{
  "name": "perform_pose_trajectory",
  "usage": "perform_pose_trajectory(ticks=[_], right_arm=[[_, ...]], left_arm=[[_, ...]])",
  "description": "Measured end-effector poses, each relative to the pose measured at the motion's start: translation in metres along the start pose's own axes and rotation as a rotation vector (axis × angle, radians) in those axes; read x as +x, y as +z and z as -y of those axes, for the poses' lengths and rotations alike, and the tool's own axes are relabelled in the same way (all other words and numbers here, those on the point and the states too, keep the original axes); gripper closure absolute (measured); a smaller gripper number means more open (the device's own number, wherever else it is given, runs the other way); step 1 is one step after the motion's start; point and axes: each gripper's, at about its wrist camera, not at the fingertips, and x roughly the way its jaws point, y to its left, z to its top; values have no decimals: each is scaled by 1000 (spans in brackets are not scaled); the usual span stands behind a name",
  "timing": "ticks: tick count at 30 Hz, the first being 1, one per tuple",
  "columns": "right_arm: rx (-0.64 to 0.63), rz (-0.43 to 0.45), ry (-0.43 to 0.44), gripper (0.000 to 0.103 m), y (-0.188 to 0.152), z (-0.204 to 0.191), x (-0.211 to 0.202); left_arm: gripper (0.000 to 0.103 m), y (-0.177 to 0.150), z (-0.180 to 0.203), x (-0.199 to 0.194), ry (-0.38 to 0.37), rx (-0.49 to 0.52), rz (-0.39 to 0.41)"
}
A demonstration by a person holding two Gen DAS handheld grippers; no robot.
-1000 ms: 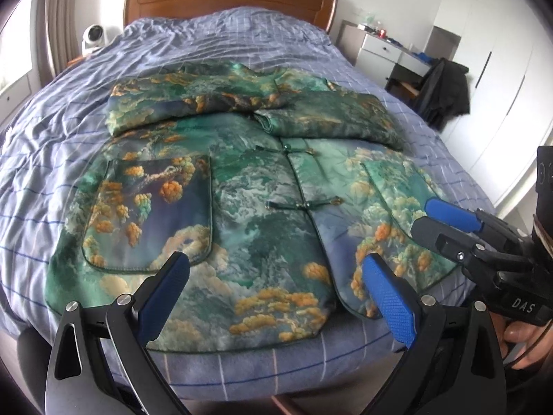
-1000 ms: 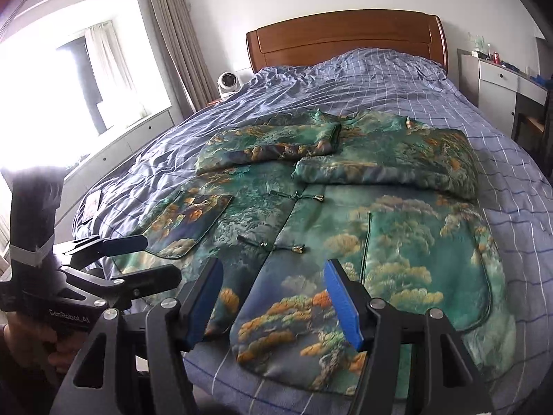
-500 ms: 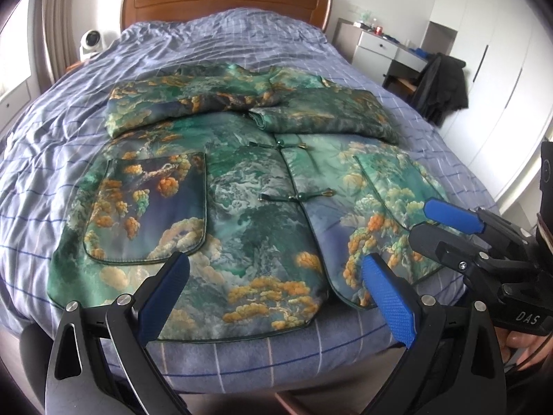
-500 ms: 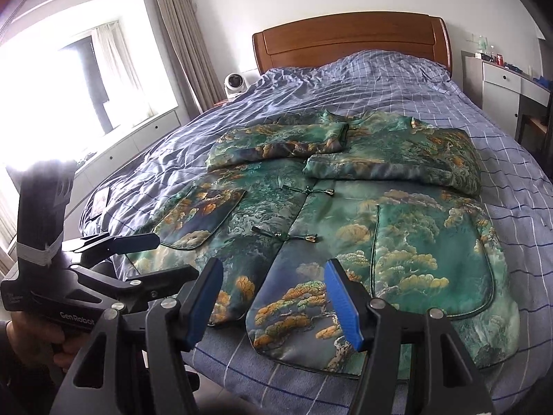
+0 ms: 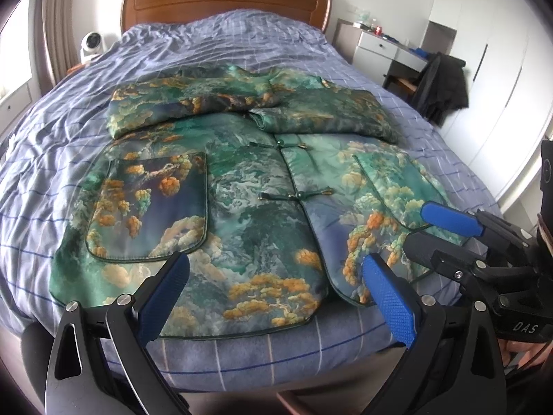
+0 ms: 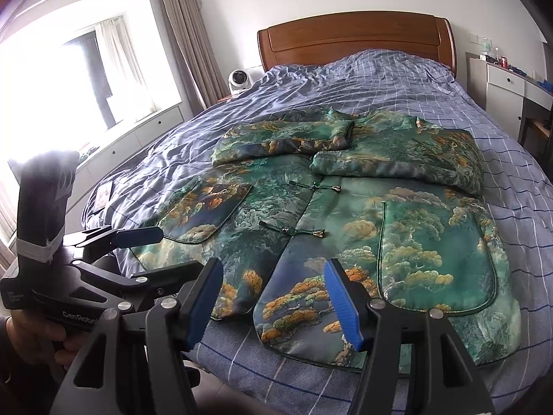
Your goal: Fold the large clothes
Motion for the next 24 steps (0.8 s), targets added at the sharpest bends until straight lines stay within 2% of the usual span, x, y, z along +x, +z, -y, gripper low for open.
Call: perform_pose_trajectory(ticks=[24], right_arm=[[5, -19, 2, 40, -4, -3, 3]], left_arm=[[3, -3, 0, 1, 6, -4, -8]])
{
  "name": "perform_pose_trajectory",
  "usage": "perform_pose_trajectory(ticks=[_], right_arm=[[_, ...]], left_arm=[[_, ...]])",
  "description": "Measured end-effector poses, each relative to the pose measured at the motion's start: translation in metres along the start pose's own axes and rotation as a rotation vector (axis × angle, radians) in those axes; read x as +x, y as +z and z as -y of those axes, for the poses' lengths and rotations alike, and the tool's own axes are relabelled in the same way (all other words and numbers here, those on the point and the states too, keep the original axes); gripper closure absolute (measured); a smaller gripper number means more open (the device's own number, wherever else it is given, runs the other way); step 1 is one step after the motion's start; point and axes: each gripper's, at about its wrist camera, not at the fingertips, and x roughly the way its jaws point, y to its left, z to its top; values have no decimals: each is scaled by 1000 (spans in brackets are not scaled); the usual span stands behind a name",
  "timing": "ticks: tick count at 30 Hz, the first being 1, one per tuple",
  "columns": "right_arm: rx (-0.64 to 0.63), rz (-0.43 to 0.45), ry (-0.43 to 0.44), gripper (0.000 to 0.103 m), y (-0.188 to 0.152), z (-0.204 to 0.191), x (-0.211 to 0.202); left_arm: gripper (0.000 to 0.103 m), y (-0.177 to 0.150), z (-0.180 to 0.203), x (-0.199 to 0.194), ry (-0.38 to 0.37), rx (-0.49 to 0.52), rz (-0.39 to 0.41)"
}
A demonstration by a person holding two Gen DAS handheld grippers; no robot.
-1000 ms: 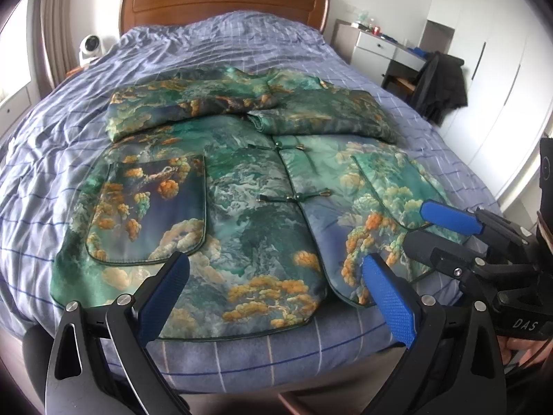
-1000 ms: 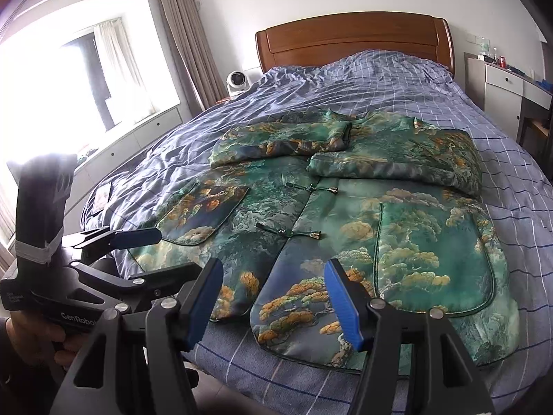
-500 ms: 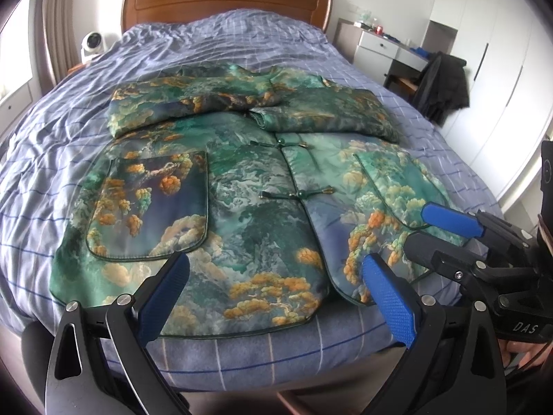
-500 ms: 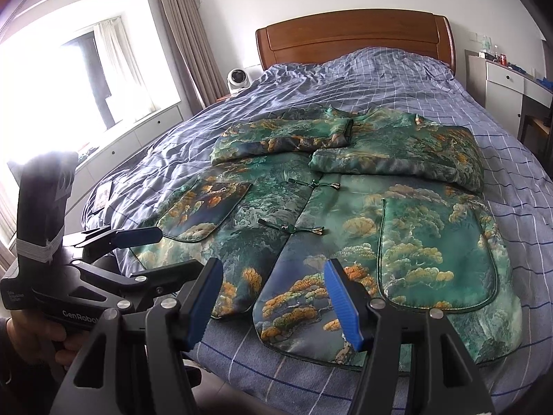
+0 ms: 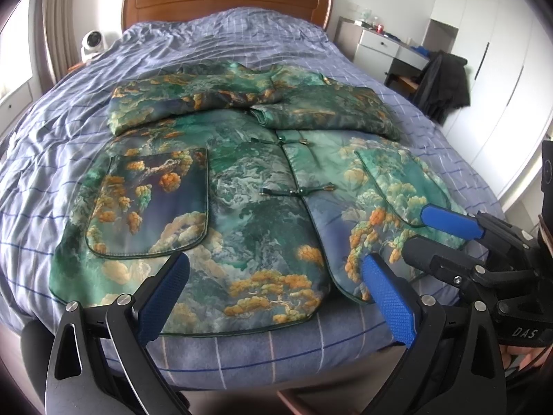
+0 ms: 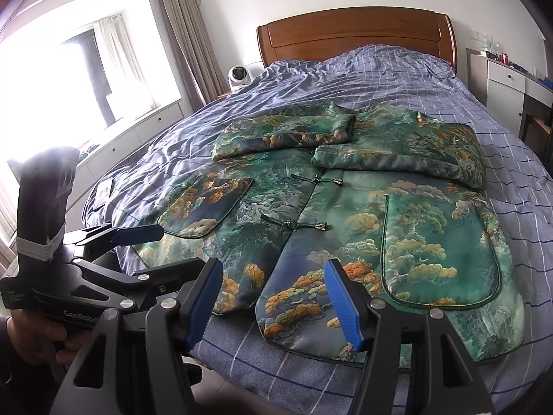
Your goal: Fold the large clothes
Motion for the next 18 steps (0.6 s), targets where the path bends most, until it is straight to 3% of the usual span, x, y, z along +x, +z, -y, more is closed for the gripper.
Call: perform_pose_trajectory(ticks=[5, 9, 15, 18], right_arm=[[3, -11, -14, 38, 1, 1, 2], [3, 10, -74, 37, 11, 15, -8], [12, 29, -288, 36, 24, 84, -45], [62, -28, -382, 35, 15, 132, -55]], left_arm=[[3, 1, -4, -1, 14, 12, -1], [3, 9, -38, -4, 55, -38, -3], [3, 16, -149, -2, 129, -265, -38], [2, 13, -195, 9, 96, -340, -104]])
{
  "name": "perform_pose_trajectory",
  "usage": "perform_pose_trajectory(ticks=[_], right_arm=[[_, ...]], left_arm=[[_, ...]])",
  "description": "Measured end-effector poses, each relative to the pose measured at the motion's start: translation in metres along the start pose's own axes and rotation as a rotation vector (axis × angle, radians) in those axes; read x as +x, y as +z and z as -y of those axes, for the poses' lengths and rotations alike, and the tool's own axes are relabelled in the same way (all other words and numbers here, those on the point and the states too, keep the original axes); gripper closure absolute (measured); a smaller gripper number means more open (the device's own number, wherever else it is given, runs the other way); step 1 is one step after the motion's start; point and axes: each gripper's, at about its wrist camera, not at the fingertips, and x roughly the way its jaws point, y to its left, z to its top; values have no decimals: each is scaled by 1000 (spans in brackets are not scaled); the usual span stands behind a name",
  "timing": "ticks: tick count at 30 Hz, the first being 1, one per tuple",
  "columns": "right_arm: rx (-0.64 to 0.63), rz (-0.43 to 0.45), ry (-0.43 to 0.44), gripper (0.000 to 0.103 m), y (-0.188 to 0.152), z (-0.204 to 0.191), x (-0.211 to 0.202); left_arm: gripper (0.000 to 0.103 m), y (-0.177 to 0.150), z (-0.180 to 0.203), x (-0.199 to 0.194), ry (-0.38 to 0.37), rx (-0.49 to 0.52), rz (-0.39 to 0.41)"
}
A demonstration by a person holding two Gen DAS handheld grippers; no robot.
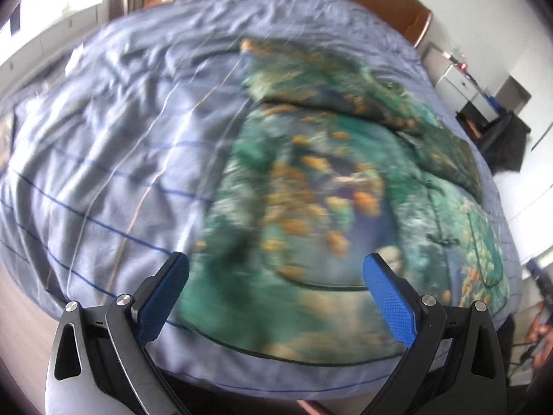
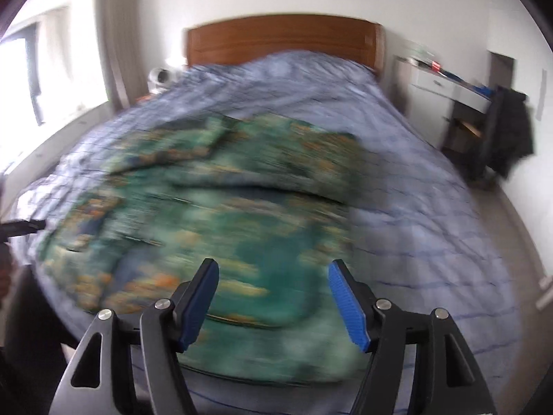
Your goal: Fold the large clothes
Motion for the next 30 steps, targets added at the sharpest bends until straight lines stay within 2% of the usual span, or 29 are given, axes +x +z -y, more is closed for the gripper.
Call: perform_pose_trajectory(ticks=[2, 5, 10, 13, 14, 15, 16, 18, 21, 24, 30], right_arm=[[56, -88, -9, 35, -9, 31, 14], [135, -206, 47, 35, -27, 61, 41], [190, -292, 151, 35, -52, 69, 74], [196, -306, 245, 34, -52, 63, 82], [192, -320, 270, 41, -51, 60, 84], [167, -329, 273, 65, -49, 55, 83], [146, -327, 272, 75, -46, 53, 81], [144, -324, 279, 86, -39, 51, 76], [149, -293, 301, 88, -28, 51, 62], [154, -265, 308, 89, -18, 52, 52], [179, -240, 324, 89, -10, 58, 32]], left_arm=[[2, 3, -18, 16, -24, -10, -54], [2, 3, -31, 41, -17, -2, -117], [1, -5, -24, 55, -3, 69, -131], [2, -9, -18, 55, -37, 112, -165], [10, -11, -16, 55, -48, 121, -184], [32, -13, -13, 53, -51, 127, -196], [41, -15, -11, 50, -39, 136, -213], [81, -16, -9, 45, -25, 135, -214], [91, -11, -5, 34, -38, 97, -206], [92, -8, 5, 18, -43, 86, -168], [93, -15, 7, -15, -109, 67, -116]])
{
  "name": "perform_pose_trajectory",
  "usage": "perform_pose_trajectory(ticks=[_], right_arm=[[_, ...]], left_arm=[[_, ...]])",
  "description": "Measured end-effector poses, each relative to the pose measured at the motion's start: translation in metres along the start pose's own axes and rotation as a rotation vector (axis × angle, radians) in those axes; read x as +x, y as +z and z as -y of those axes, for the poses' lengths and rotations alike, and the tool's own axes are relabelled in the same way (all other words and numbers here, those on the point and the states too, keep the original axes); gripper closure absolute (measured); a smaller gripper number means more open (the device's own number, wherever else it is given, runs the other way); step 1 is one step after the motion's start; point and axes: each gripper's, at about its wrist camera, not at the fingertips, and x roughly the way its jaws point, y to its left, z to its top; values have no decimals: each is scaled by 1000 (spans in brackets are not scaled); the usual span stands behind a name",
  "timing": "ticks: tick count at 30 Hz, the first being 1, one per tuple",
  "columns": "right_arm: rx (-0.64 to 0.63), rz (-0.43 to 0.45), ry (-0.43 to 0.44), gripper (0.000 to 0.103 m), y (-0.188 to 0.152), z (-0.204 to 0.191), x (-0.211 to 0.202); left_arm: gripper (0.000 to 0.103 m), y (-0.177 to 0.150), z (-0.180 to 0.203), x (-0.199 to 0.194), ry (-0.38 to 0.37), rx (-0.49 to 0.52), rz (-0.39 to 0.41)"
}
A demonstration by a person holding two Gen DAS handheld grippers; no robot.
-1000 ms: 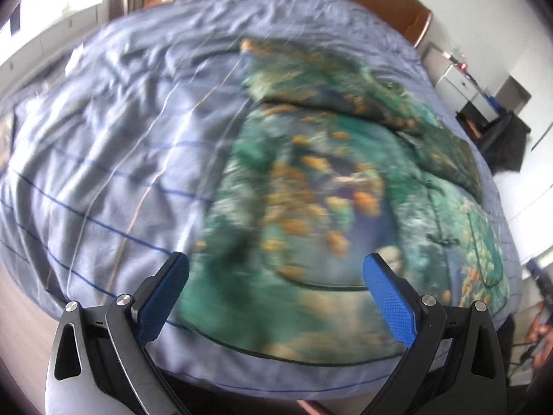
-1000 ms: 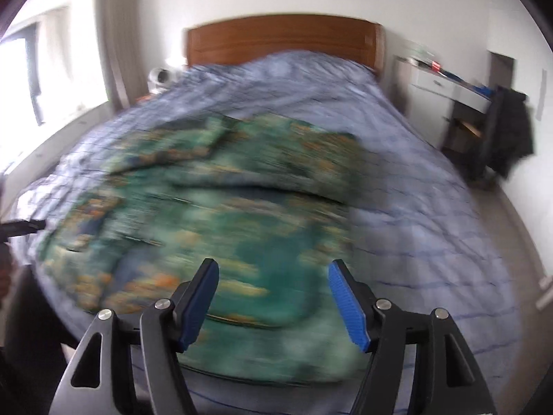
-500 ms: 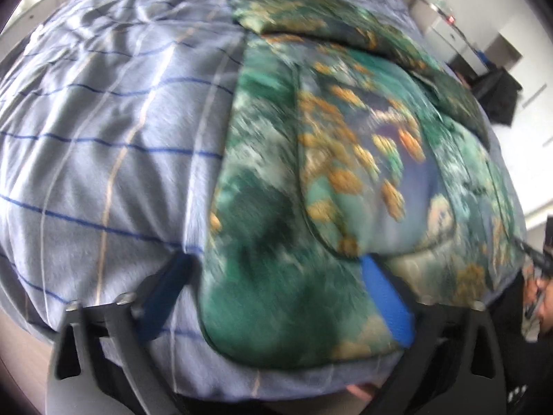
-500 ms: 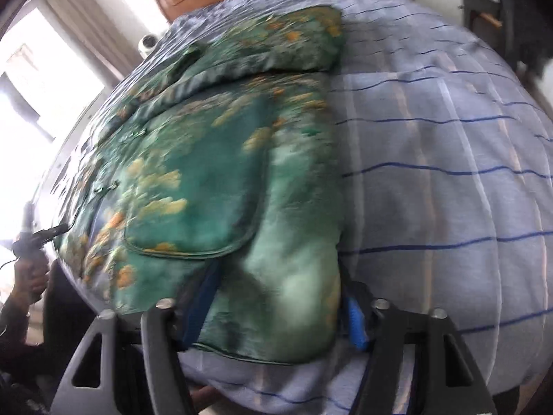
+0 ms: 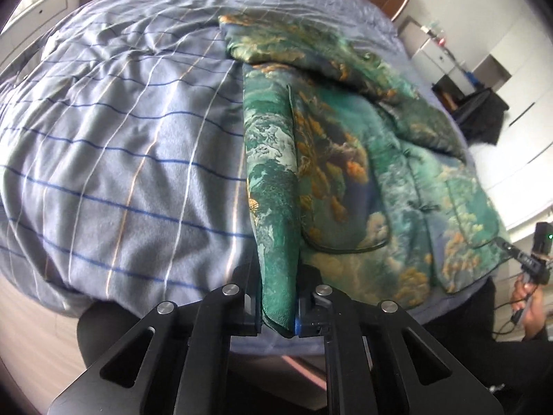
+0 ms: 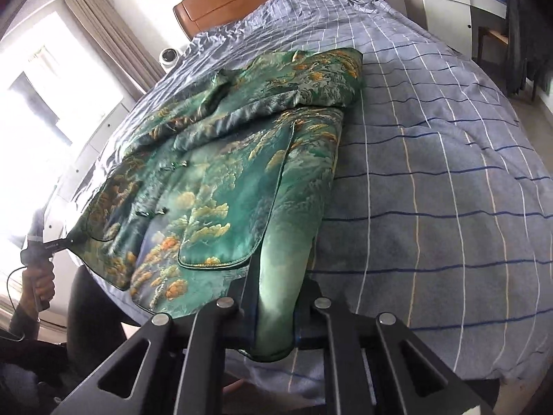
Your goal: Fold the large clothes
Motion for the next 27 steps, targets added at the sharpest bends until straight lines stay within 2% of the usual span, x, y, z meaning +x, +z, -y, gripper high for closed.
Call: perform_pose_trajectory(ticks=[9, 14, 18, 21, 24, 27], right_arm=[[1, -55, 21, 89, -23, 1, -14], [6, -95, 41, 89, -37, 1, -25], [-19, -133, 76, 90, -45, -7, -46], [2, -122, 150, 91, -36, -12, -69], [67, -54, 224, 91, -11, -6, -86], [115, 40, 274, 91, 24, 1, -89]], left_arm=[[93, -35, -13, -22, -21, -19, -34], [93, -51, -10, -37, -33, 13, -57], [94, -63, -10, -67, -94, 25, -43], [94, -56, -13, -99, -203, -17, 47], [94, -23, -15, -122, -308, -59, 177], [94, 14, -6, -120, -328, -54, 252]])
